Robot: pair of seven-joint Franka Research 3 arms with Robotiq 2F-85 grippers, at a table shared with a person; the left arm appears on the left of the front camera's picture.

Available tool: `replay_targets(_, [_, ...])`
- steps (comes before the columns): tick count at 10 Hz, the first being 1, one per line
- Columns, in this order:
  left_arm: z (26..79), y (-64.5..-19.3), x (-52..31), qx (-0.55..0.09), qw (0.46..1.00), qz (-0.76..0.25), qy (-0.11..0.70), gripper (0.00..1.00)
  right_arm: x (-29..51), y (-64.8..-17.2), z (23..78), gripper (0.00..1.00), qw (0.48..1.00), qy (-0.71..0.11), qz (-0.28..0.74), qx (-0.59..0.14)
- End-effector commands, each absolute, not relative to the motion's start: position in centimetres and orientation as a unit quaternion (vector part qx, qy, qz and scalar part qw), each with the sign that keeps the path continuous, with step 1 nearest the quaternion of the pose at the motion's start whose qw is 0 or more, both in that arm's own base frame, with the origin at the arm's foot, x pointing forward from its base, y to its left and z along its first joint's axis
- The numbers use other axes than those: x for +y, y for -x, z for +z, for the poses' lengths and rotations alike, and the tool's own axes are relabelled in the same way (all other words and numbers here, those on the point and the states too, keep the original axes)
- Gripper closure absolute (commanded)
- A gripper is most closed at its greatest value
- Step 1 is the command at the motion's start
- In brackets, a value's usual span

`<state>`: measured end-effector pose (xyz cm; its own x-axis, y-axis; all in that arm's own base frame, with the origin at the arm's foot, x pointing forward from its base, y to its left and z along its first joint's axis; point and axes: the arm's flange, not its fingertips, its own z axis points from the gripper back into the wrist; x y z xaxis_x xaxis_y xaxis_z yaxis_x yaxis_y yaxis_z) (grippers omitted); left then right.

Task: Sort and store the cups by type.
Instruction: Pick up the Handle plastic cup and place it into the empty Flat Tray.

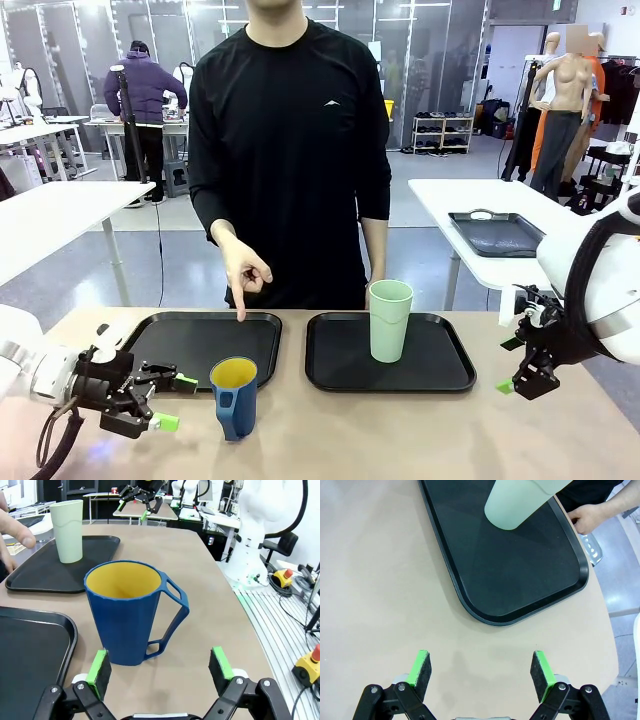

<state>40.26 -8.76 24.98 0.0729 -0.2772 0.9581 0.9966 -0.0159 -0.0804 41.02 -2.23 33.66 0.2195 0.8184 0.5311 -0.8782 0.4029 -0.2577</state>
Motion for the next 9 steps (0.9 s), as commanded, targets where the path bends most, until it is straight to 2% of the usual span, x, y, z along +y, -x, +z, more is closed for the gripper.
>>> replay_targets(1, [24.8, -40.7, -9.6, -0.408, 0.569, -0.553, 0.451, 0.0, -2.3, -41.0, 33.7, 0.0, 0.78, -0.049, 0.541, -0.31])
replay_targets(6, [23.7, -42.0, -11.6, -0.409, 0.59, -0.549, 0.427, 0.0, -2.3, -41.0, 33.7, 0.0, 0.78, -0.049, 0.541, -0.31])
replay_targets(9, [23.2, -42.4, -12.5, -0.432, 0.576, -0.552, 0.421, 0.0, -2.3, -41.0, 33.7, 0.0, 0.78, -0.049, 0.541, -0.31])
